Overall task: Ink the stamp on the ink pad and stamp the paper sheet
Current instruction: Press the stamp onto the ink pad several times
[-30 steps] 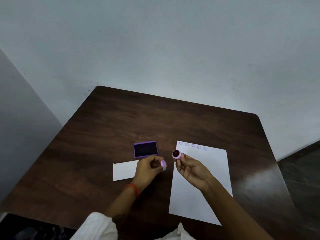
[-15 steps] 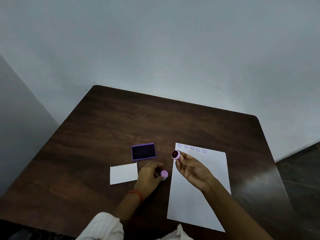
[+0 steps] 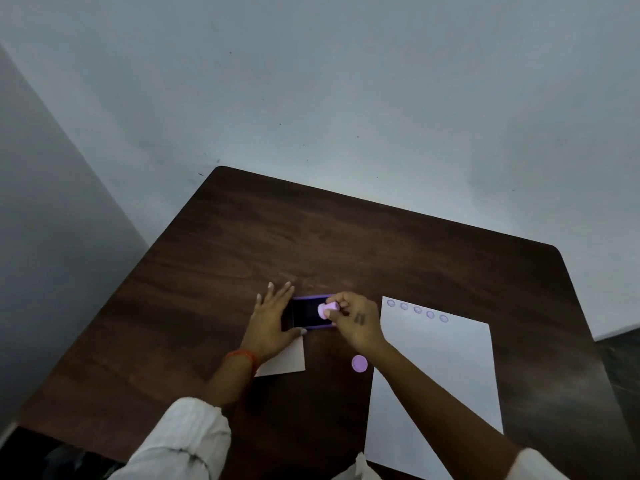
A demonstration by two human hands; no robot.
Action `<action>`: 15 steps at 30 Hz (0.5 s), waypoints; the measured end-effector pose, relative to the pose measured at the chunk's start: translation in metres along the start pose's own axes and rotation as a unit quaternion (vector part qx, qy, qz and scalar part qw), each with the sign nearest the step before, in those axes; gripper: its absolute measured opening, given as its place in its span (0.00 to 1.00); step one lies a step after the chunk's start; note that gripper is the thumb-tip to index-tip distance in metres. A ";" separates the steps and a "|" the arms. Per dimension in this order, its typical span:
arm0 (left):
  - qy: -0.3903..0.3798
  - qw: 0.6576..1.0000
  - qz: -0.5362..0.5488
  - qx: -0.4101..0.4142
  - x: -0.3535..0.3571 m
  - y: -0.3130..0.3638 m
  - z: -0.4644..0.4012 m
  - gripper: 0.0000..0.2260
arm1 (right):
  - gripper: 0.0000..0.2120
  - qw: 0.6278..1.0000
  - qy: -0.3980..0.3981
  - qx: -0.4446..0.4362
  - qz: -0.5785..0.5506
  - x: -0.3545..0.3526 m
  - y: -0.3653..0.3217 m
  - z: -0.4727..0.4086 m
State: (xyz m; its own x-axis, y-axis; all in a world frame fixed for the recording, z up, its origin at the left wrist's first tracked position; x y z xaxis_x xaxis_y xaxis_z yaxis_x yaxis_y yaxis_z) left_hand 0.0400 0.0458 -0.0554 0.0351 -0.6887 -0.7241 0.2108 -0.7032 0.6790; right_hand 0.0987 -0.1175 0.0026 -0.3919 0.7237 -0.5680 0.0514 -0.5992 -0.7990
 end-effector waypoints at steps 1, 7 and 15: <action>-0.010 1.000 0.017 0.001 0.001 -0.002 -0.002 0.35 | 0.05 0.999 -0.009 -0.036 0.030 0.006 -0.007 -0.004; -0.005 0.995 0.095 0.016 0.005 -0.002 -0.004 0.30 | 0.16 0.945 -0.101 -0.186 0.250 0.030 -0.016 -0.011; -0.011 0.994 0.108 -0.014 0.008 -0.006 -0.003 0.31 | 0.16 0.875 -0.150 -0.218 0.405 0.049 -0.005 -0.014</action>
State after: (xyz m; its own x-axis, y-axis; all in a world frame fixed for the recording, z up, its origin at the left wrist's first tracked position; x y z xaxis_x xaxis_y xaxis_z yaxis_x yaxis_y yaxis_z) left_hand 0.0424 0.0448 -0.0653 0.0614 -0.8276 -0.5580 0.2283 -0.5326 0.8150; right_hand 0.0920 -0.0740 -0.0238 -0.2853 -0.0397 -0.9576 0.7438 -0.6392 -0.1951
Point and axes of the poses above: each hand's wrist, its own z-axis away from the middle knuckle, its own x-axis out of the palm, y = z × x, the point moved 3 cm from there along -z, towards the middle knuckle, and after that the axes turned 3 degrees about z, right-handed, at the moved point
